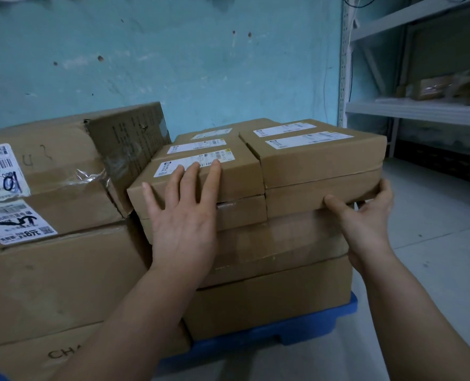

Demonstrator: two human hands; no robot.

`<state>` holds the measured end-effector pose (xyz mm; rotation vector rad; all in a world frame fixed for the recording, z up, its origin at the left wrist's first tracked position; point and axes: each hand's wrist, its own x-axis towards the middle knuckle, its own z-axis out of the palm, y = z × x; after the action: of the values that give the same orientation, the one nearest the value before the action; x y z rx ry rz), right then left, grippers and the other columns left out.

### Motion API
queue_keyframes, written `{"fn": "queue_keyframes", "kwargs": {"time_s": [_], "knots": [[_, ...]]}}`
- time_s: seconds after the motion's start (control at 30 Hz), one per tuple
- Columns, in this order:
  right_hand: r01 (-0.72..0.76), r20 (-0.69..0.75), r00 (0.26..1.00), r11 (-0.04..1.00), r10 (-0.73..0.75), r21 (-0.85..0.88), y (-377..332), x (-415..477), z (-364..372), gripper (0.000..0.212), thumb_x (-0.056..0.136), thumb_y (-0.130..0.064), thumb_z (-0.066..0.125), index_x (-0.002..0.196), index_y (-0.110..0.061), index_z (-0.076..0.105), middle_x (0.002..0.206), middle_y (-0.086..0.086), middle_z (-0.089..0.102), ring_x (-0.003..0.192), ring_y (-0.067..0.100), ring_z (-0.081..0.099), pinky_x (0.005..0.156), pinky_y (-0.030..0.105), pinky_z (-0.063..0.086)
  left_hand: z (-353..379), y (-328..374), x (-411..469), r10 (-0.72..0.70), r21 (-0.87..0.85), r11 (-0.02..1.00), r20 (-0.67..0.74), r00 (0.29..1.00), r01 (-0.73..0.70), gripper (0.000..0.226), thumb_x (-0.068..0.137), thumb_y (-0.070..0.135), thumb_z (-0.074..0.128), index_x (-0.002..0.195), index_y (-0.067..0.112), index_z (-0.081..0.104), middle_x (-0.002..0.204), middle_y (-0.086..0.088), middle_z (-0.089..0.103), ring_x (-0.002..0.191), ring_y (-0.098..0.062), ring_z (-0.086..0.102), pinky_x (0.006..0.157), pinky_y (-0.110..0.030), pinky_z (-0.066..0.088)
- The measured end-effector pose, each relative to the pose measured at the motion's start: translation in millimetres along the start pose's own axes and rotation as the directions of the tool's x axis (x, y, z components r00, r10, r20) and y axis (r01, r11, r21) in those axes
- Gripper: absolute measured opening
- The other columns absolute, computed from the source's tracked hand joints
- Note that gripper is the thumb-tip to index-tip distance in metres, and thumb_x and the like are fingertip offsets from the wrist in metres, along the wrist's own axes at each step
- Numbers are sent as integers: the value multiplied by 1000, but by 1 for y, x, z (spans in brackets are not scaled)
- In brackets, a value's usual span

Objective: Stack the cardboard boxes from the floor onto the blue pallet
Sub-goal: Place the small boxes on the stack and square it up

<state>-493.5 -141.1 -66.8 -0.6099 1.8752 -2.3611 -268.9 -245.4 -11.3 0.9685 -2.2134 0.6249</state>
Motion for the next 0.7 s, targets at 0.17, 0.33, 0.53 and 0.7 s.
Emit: {"fn": "queue_keyframes", "kwargs": {"time_s": [0.17, 0.33, 0.53, 0.7], "knots": [[15, 16, 1000, 999, -14, -47, 0, 0, 2, 101, 72, -24, 78, 150, -30, 14, 151, -3, 20, 135, 21, 37, 112, 48, 35, 0, -1, 6, -39, -33, 999, 23, 999, 40, 79, 89, 6, 49, 154, 27, 9, 155, -14, 25, 144, -35, 18, 110, -69, 11], [0, 13, 1000, 989, 1, -150, -1, 3, 5, 99, 77, -22, 74, 153, -30, 9, 156, -3, 17, 138, 21, 33, 112, 49, 34, 1, 0, 8, -48, -31, 998, 38, 998, 49, 78, 93, 10, 44, 154, 30, 0, 158, -12, 16, 146, -33, 9, 112, -67, 5], [-36, 15, 999, 973, 40, -229, -1, 1, 7, 101, 83, -21, 69, 154, -26, -2, 161, -3, 5, 146, 18, 19, 117, 43, 25, 1, 0, 9, -47, -44, 998, 74, 996, 50, 79, 93, 11, 41, 153, 31, -6, 159, -12, 10, 147, -32, 5, 113, -66, 3], [-46, -58, 998, 962, 31, -270, 0, -23, 11, 92, 87, -17, 65, 155, -21, 3, 161, -5, -1, 145, 12, 18, 105, 19, 19, 2, 12, -11, -38, -166, 985, -5, 999, 37, 86, 80, -1, 49, 154, 26, 13, 161, -15, 10, 149, -34, 6, 114, -64, 8]]}}
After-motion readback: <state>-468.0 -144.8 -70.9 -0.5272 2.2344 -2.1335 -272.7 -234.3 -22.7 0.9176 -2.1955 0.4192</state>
